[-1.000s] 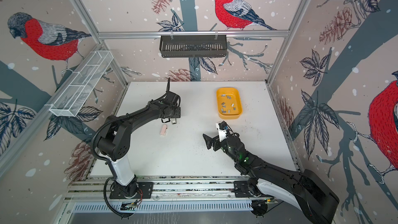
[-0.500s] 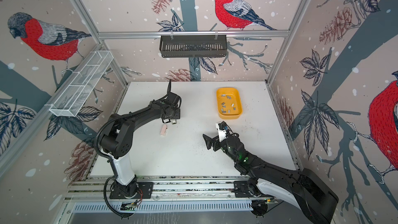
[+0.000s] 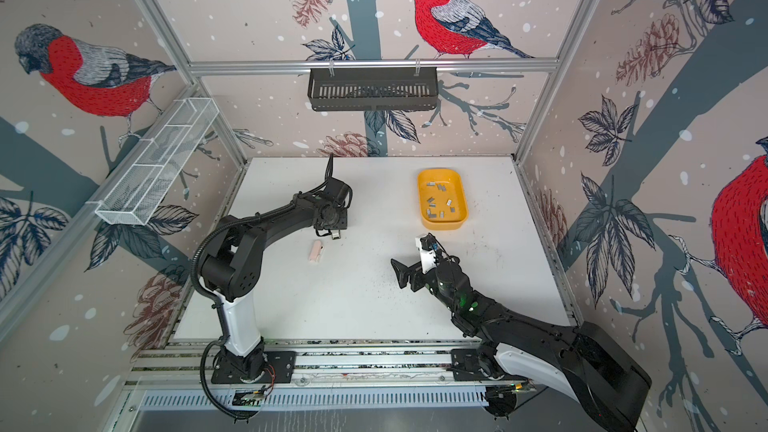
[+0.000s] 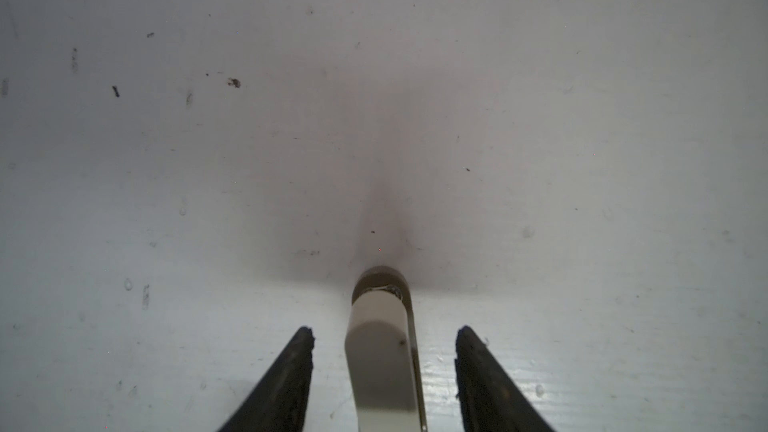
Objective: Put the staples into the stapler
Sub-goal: 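Close the left gripper on the cream stapler and lift it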
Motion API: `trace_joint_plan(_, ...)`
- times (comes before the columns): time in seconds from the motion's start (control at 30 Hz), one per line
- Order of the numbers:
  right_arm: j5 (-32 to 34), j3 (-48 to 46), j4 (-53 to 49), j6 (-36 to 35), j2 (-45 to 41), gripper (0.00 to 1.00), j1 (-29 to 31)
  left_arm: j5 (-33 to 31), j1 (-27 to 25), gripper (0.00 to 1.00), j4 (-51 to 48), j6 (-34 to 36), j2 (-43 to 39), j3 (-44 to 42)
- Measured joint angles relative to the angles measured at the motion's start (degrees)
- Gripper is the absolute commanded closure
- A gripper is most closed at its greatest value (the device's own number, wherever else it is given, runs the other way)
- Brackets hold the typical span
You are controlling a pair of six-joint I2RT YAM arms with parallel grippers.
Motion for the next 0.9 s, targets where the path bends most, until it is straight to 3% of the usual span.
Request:
trace_joint_plan(0.23,0.0,0.4,0.0,0.0,0.4,0.00,0.0,0.0,0.0,0.57,0.0,-0.5,0.3,0.0)
trace_joint_plan(0.57,0.2,0.4,0.0,0.0,0.1,0.00,0.0,0.1,0.0,0.59,0.0,-1.1,0.7,0.0)
trace_joint_plan(0.9,0.3,0.4,0.0,0.0,0.0,0.00,0.0,0.0,0.0,0.69,0.0,-1.3,1.0,0.1)
